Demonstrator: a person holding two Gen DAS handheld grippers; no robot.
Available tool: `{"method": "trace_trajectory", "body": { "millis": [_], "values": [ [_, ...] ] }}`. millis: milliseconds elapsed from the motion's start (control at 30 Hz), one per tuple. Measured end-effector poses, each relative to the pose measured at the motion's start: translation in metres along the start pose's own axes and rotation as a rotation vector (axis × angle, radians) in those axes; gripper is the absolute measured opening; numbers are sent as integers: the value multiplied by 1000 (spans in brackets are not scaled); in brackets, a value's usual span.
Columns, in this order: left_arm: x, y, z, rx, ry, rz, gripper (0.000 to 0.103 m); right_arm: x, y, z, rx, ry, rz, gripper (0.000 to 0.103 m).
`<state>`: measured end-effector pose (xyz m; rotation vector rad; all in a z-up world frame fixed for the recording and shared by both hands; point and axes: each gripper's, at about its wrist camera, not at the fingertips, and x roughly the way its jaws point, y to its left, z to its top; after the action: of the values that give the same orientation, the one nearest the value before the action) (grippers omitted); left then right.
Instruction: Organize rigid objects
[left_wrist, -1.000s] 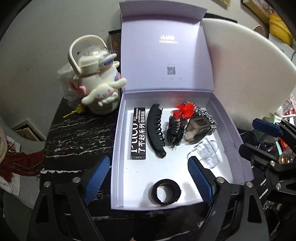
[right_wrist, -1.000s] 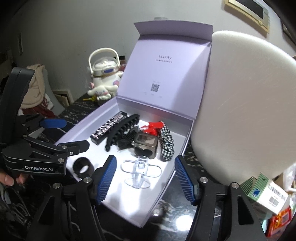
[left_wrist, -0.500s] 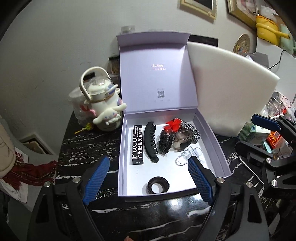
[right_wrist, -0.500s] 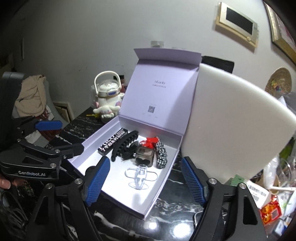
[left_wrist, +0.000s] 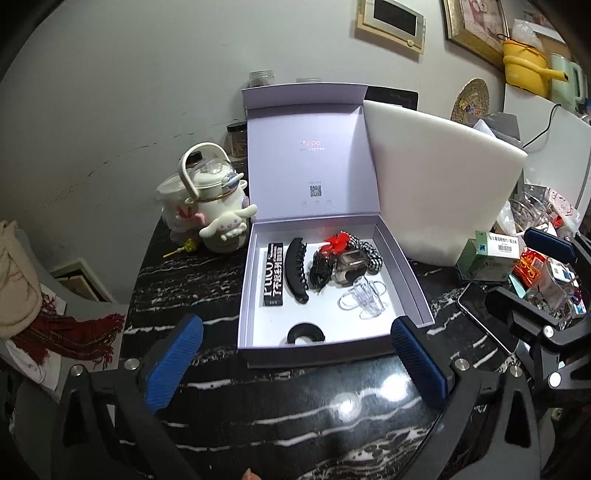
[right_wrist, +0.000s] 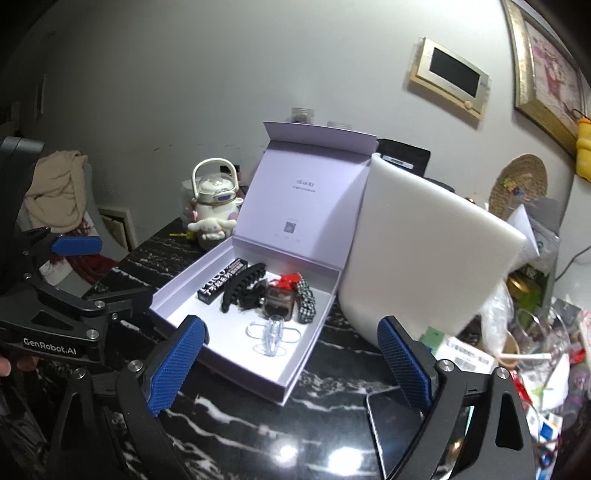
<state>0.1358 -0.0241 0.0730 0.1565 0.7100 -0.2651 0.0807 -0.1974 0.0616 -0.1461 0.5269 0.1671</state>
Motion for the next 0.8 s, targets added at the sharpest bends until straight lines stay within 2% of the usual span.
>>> {"method": "trace_trajectory", "body": {
  "millis": [500,800],
  "values": [
    [-40,-3,-57,-24,-4,40,103,-31,14,-49,82,28,-4,96],
    [-58,-5,-86,-45,-21,56,103,-49,28,-71,57,29,-15,96]
  ]
}}
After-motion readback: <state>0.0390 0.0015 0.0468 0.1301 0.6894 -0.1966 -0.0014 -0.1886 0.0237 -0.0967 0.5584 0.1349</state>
